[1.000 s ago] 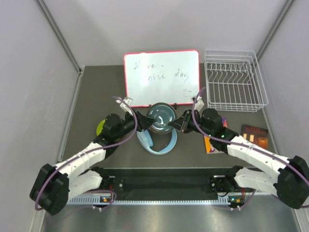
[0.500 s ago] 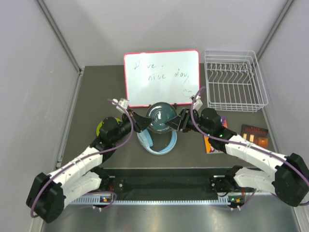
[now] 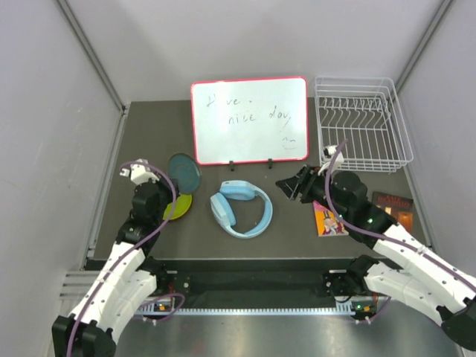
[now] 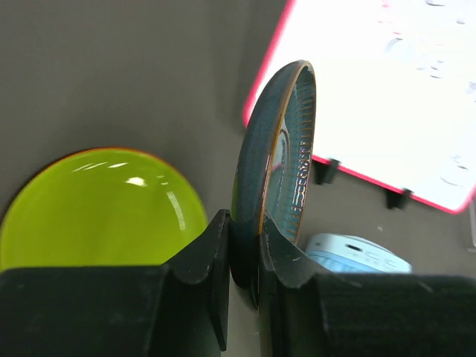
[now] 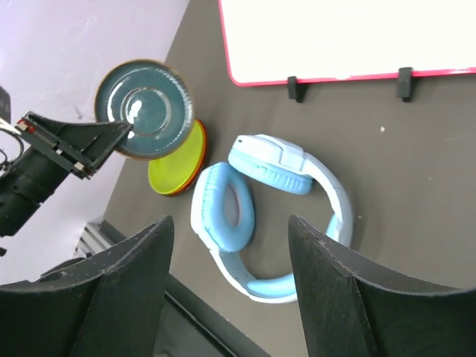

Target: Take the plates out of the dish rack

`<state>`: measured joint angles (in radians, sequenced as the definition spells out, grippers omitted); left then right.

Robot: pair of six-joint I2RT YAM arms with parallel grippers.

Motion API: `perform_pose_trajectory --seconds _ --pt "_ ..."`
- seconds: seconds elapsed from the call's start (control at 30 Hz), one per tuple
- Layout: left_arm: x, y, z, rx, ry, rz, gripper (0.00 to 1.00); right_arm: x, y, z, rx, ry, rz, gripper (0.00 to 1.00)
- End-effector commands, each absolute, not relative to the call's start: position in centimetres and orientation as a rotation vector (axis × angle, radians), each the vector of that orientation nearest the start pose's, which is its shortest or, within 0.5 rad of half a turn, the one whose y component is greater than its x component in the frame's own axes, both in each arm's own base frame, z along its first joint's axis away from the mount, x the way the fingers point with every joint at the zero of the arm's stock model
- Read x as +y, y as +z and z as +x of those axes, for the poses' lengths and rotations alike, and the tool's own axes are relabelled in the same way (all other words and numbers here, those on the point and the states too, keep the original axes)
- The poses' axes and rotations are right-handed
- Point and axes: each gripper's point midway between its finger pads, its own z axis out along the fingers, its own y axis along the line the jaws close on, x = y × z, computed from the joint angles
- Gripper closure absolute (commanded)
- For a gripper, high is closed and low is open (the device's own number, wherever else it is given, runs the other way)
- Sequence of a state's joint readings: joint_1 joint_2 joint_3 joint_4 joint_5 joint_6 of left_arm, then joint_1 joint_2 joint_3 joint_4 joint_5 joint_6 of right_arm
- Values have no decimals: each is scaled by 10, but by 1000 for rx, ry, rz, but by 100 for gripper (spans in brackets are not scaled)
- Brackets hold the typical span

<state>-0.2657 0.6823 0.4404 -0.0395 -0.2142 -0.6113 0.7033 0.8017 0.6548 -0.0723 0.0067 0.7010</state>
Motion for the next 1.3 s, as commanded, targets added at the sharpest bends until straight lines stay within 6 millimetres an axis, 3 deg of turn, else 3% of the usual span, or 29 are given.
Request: perform_pose_trajectory --seconds 0.0,0.17,0.5,0.8,0.93,1.0,1.03,1.07,1.17,1.27 --pt "-27 173 285 1749 -277 -627 100 211 247 230 1891 904 10 37" --pt "-13 150 271 1772 -228 -741 100 208 239 227 1902 900 12 37" --pt "7 133 256 1773 -110 -789 100 214 226 225 1927 924 -6 37" --pt "-5 126 260 1780 -187 -778 100 212 219 224 1940 915 -4 37" --pt "-7 119 262 1820 -177 -763 87 212 212 224 1956 910 -1 37" --pt "-9 119 262 1830 -178 -753 74 212 210 223 1962 908 -2 37" --pt "-9 119 262 1837 -172 -751 65 211 209 224 1965 905 2 37" --pt "-8 119 261 1840 -168 -752 43 211 208 224 1966 903 1 37" --pt "-8 122 260 1844 -163 -751 31 211 204 225 1984 891 -1 37" --pt "-5 125 259 1840 -151 -757 26 210 204 225 1985 888 2 37"
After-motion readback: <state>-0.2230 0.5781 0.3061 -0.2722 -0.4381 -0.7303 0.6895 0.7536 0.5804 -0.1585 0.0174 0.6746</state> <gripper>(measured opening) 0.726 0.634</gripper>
